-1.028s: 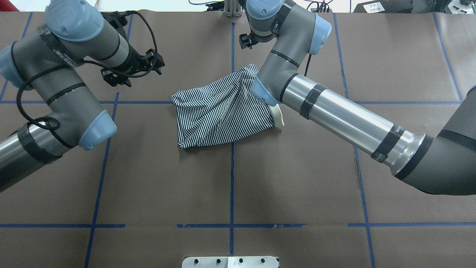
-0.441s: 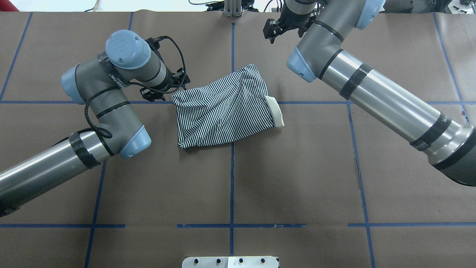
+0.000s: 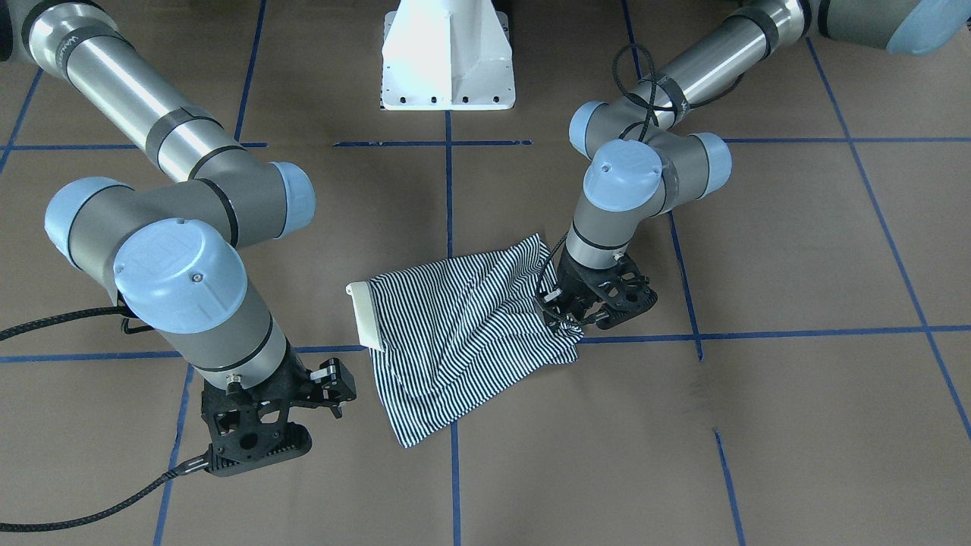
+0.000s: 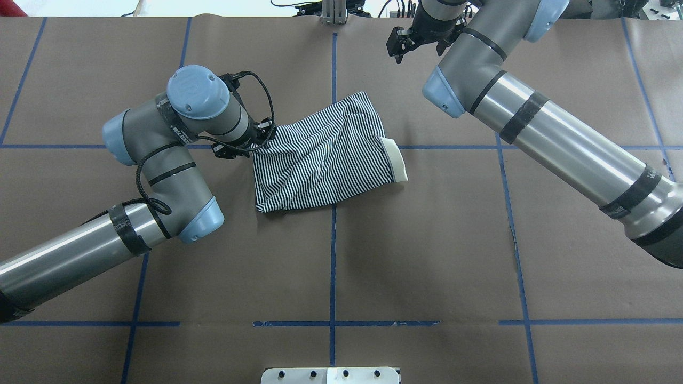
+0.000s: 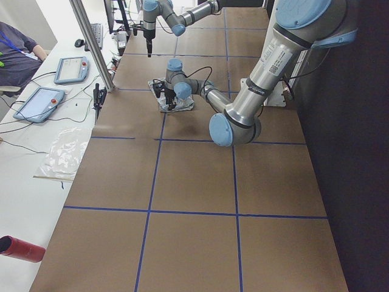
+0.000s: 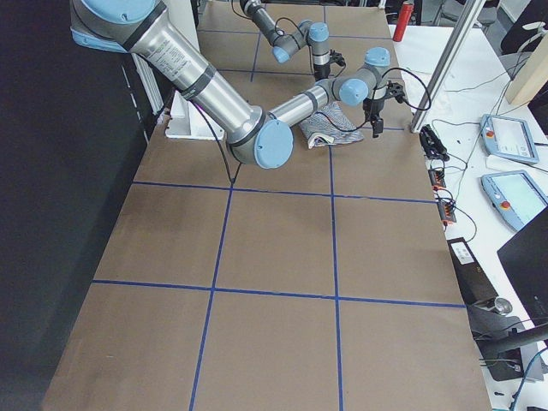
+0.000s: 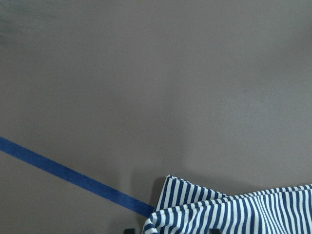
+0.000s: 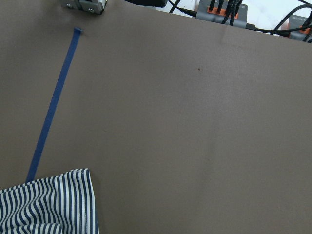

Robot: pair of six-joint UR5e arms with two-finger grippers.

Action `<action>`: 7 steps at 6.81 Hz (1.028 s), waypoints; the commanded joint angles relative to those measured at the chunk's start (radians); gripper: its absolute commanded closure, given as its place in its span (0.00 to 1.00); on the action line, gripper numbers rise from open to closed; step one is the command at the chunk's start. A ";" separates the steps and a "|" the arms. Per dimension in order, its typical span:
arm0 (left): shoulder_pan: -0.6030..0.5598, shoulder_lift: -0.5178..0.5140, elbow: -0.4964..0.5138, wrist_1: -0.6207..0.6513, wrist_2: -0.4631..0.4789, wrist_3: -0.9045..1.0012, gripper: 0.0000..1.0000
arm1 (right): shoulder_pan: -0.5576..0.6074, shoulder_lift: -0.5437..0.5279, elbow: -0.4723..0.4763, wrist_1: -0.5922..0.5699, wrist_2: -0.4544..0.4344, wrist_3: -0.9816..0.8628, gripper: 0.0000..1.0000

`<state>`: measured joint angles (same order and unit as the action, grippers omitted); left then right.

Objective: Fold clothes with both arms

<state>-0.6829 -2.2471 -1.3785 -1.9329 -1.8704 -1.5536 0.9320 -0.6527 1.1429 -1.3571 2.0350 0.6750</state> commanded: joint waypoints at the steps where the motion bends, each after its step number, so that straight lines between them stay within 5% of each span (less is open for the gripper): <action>1: 0.005 0.001 0.001 0.005 0.003 0.006 1.00 | 0.001 -0.002 0.009 -0.007 0.001 0.000 0.00; 7: -0.098 -0.005 0.019 -0.003 0.002 0.125 1.00 | -0.001 -0.051 0.095 -0.020 -0.001 0.008 0.00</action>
<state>-0.7706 -2.2489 -1.3681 -1.9327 -1.8688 -1.4402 0.9317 -0.6834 1.2108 -1.3764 2.0348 0.6809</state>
